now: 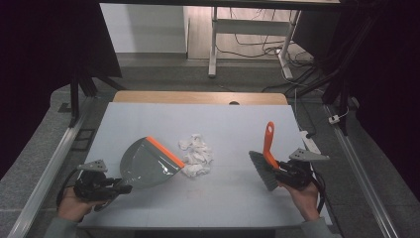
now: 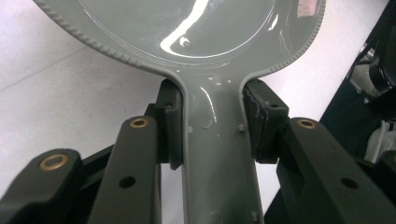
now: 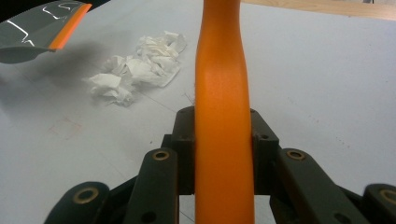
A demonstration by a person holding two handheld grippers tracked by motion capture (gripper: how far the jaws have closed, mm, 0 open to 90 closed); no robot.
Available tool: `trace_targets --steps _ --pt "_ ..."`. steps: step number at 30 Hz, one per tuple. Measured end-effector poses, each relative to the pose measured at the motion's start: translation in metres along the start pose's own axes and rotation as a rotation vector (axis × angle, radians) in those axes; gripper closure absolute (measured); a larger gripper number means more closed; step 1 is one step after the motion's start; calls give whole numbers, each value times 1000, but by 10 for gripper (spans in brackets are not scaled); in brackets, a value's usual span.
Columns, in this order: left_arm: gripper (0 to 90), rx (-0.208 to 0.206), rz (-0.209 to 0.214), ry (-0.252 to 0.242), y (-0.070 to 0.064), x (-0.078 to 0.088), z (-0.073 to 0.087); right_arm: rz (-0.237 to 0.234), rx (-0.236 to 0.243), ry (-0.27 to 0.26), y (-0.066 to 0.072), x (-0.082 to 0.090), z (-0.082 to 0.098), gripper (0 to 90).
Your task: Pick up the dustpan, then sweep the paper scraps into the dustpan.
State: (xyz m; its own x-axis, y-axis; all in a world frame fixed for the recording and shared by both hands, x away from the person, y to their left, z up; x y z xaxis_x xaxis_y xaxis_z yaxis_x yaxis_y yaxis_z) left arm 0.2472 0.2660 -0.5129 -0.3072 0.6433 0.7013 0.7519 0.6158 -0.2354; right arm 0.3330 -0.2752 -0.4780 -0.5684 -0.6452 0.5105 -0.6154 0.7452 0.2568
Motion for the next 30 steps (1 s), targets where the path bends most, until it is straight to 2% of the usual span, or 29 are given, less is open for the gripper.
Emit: trace_targets --steps 8,13,19,26,30 --pt "622 -21 9 46 -6 -2 7 -4 3 -1 2 -1 0 701" --pt "622 -51 15 92 -9 -4 10 0 4 6 1 -1 0 701" --pt "622 -57 2 110 -11 -4 13 -1 9 6 2 -2 0 701" --pt "622 -87 -34 163 -14 -7 14 -7 10 7 4 -4 -1 701" --pt "622 -98 -31 173 -13 -8 13 -12 10 -1 7 -6 -4 701"
Point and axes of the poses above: each handheld gripper's, and its own axes: x roughly backward along the jaws, z roughly out of its underside, y roughly to its left, the point moved 3 cm from there along -x, roughly forward along the jaws, and after that the axes turned 8 degrees about -x, right-handed, at the moved point
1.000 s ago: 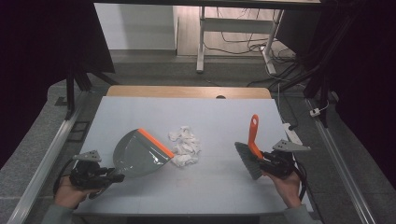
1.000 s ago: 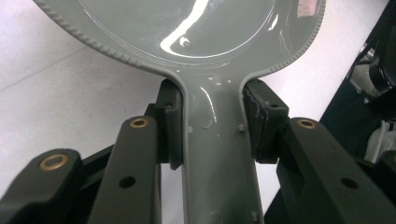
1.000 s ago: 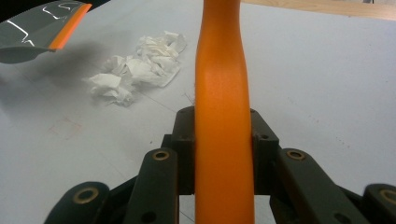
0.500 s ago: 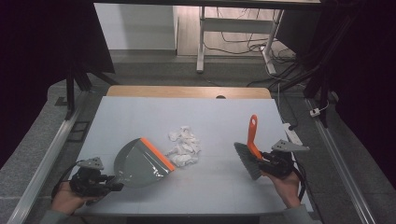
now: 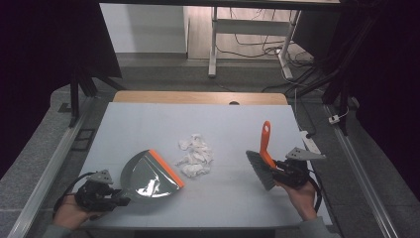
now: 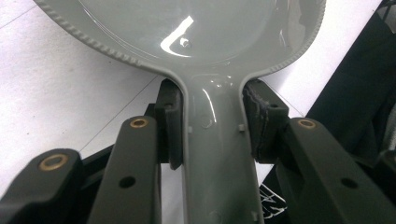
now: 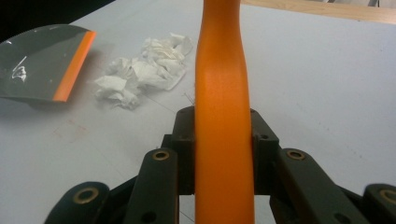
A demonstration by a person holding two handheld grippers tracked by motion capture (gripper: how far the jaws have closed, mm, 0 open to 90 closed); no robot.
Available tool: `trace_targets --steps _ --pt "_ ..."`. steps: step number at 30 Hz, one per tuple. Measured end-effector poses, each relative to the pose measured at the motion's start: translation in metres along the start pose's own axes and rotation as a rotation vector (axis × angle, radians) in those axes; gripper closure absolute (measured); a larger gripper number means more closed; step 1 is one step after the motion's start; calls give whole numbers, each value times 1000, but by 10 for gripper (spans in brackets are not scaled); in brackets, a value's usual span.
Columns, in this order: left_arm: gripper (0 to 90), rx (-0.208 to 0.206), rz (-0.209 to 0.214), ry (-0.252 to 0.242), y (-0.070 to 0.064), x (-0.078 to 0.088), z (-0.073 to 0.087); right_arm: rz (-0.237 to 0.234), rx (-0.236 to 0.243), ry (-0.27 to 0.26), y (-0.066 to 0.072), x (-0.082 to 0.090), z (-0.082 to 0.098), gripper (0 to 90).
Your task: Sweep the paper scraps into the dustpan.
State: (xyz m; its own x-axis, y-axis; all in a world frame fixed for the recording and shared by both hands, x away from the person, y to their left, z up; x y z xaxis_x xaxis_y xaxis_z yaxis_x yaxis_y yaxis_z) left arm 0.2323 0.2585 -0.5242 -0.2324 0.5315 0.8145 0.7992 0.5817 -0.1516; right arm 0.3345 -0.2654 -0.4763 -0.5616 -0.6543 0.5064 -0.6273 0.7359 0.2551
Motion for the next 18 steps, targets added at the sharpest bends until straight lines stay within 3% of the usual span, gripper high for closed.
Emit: trace_targets --steps 15,18 --pt "622 -9 23 29 11 -12 -9 -38 23 22 18 -42 -28 701" --pt "622 -4 9 28 14 -13 -11 -40 27 24 19 -52 -34 701"
Point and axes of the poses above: each handheld gripper's, and its own axes: x roughly backward along the jaws, z roughly out of its underside, y roughly to its left, the point moved 3 cm from there along -x, roughly forward along the jaws, and after that the axes turned 8 degrees about -x, right-handed, at the moved point
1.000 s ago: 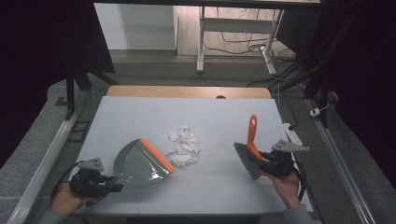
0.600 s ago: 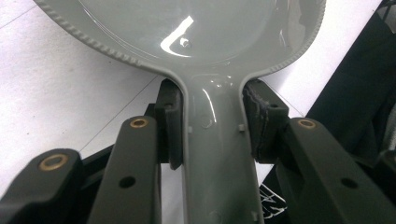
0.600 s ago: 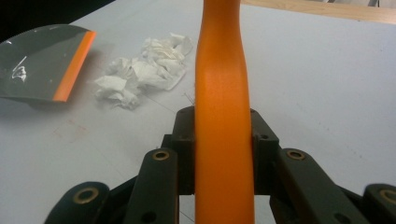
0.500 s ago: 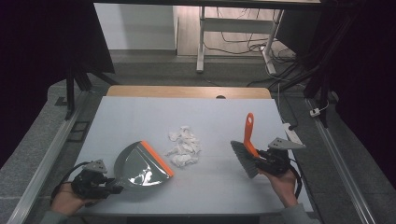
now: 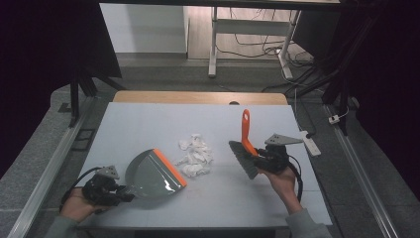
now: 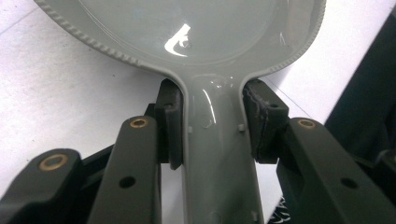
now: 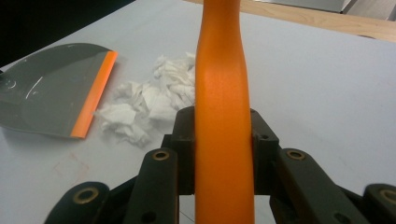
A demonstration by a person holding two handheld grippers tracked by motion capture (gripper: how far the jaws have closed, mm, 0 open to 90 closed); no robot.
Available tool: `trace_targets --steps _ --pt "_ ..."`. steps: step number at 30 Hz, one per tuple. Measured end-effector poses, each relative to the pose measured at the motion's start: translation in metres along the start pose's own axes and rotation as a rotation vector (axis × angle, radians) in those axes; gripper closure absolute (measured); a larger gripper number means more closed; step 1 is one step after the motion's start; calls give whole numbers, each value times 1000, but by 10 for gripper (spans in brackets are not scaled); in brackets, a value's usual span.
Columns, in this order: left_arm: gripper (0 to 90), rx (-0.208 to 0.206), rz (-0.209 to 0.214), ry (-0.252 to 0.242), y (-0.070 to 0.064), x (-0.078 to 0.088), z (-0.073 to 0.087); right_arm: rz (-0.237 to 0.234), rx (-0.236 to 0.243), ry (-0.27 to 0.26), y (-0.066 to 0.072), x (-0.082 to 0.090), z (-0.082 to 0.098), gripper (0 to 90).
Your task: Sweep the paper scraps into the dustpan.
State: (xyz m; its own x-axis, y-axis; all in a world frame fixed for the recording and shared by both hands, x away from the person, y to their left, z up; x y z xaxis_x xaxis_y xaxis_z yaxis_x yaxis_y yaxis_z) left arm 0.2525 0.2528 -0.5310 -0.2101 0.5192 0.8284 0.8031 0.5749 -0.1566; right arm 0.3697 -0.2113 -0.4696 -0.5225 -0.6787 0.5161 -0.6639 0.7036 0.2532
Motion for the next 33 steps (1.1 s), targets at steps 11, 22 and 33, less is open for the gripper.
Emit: trace_targets --steps 11,22,33 --pt "622 -2 17 0 5 -3 -3 22 -11 31 2 -37 -24 701" --pt "622 -16 36 7 4 -8 -6 43 -84 96 -8 -87 -37 701" --pt "621 -16 61 8 3 -11 -7 66 -91 121 -9 -110 -47 701"
Point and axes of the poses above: each handheld gripper's, and its own axes: x roughly backward along the jaws, z roughly out of its underside, y roughly to its left, the point moved 3 cm from there along -x, roughly forward along the jaws, and after that the axes turned 8 degrees about -x, right-handed, at the moved point
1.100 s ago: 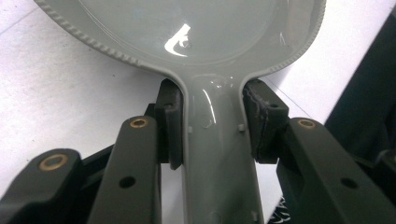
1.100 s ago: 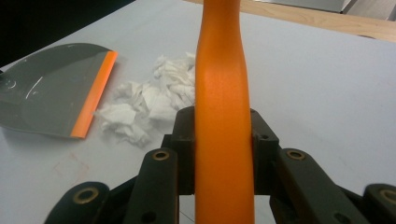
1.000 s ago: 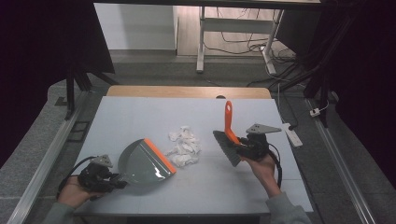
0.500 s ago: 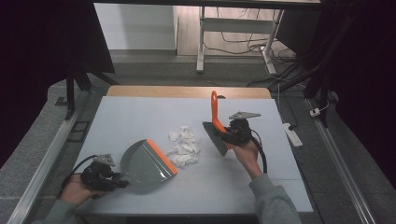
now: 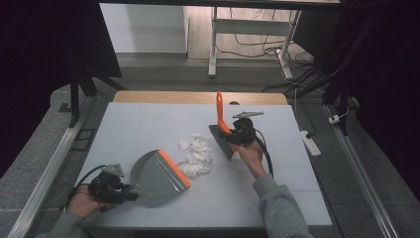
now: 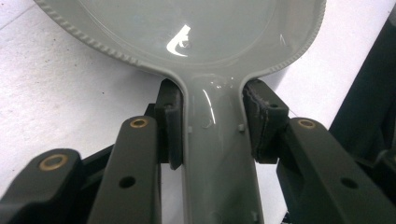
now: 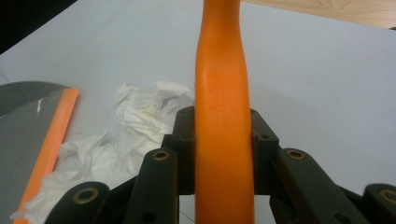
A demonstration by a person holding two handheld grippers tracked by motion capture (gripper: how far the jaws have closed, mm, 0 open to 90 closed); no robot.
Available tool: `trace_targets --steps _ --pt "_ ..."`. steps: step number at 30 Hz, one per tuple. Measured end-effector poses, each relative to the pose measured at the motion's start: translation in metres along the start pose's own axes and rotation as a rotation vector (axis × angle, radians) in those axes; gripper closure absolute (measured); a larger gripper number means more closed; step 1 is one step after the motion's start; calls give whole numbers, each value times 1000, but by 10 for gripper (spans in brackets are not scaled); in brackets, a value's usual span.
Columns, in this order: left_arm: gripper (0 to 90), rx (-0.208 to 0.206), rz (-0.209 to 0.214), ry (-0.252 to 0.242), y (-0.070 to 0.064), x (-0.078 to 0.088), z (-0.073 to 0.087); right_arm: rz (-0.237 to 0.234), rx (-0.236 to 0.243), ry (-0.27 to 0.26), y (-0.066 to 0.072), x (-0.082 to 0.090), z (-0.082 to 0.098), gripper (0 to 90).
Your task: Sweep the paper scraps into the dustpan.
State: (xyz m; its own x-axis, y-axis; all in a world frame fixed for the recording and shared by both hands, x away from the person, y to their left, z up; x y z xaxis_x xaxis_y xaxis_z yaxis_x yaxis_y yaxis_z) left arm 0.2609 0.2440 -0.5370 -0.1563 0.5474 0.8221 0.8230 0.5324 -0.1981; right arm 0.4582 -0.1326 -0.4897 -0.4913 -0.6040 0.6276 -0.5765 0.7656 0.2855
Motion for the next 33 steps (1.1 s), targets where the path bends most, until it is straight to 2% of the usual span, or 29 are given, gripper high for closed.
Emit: trace_targets --steps 10,15,19,26,29,33 --pt "621 5 5 0 0 -2 -1 21 11 31 5 -18 -6 701" --pt "621 9 13 -1 1 -3 -2 39 35 51 8 -22 -9 701" --pt "621 10 13 -1 0 -3 -2 42 29 58 9 -28 -11 702" --pt "621 9 16 -3 1 -4 -3 52 73 108 22 -43 -15 703" --pt "621 8 18 -2 1 -4 -3 73 76 128 27 -50 -17 703" --pt "621 7 19 -5 1 -5 -3 74 89 147 32 -57 -17 703"
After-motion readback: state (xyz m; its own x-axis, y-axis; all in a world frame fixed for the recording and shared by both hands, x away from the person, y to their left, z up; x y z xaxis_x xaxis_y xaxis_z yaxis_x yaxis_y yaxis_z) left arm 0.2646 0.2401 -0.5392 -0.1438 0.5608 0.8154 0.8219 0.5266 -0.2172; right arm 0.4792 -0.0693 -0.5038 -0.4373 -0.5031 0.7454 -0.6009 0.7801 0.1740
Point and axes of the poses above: each handheld gripper's, and its own axes: x roughly backward along the jaws, z roughly out of its underside, y roughly to its left, the point moved 3 cm from there along -x, roughly forward along the jaws, and after that the axes turned 8 degrees about -x, right-handed, at the moved point
